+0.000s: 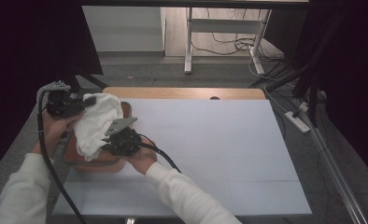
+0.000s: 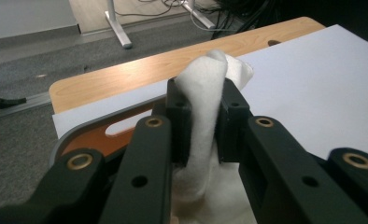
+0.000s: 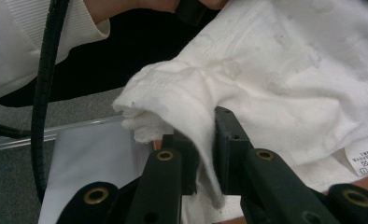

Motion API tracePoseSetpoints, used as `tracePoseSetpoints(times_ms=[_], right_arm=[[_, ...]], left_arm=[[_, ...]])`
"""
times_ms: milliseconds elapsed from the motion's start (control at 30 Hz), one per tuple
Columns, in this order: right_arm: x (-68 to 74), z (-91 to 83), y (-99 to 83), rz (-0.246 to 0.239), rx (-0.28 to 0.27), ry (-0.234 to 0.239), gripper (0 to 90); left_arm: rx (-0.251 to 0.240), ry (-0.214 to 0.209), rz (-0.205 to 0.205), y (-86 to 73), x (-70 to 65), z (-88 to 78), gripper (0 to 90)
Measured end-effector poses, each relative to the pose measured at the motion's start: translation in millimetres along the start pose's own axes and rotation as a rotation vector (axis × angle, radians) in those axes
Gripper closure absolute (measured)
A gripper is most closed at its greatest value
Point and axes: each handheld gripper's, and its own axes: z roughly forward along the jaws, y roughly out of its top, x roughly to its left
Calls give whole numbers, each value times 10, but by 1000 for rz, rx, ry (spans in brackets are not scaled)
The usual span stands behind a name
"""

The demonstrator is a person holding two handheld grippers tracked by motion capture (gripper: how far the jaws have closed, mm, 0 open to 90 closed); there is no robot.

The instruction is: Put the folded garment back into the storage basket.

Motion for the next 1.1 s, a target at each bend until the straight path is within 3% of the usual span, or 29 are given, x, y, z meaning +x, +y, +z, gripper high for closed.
tracePoseSetpoints(times_ms=[367, 400, 433, 467, 500, 567, 667, 833, 1100], right_arm=[[-54, 66, -30, 19, 8, -6, 797], [-59, 80, -34, 25, 8, -9, 786], [-68, 101, -43, 33, 7, -9, 744], [-77, 132, -52, 41, 7, 0, 624], [-82, 164, -59, 54, 22, 0, 496], [-107, 197, -77, 102, 50, 27, 409], [-155, 131, -106, 125, 60, 32, 364], [-225, -92, -136, 130, 12, 4, 360], [-247, -475, -279, 110, -17, -30, 361]], left_arm=[[13, 10, -4, 15, 26, 110, 772], [10, 32, -16, 12, 35, 121, 742], [14, 65, -36, 15, 50, 139, 618], [27, 87, -43, 16, 63, 154, 459], [33, 90, -48, 10, 74, 160, 359], [32, 87, -54, 0, 77, 150, 298], [21, 73, -43, -10, 48, 121, 293], [3, 52, -30, 2, -61, 101, 293], [-22, 11, 10, -14, -387, 68, 298]])
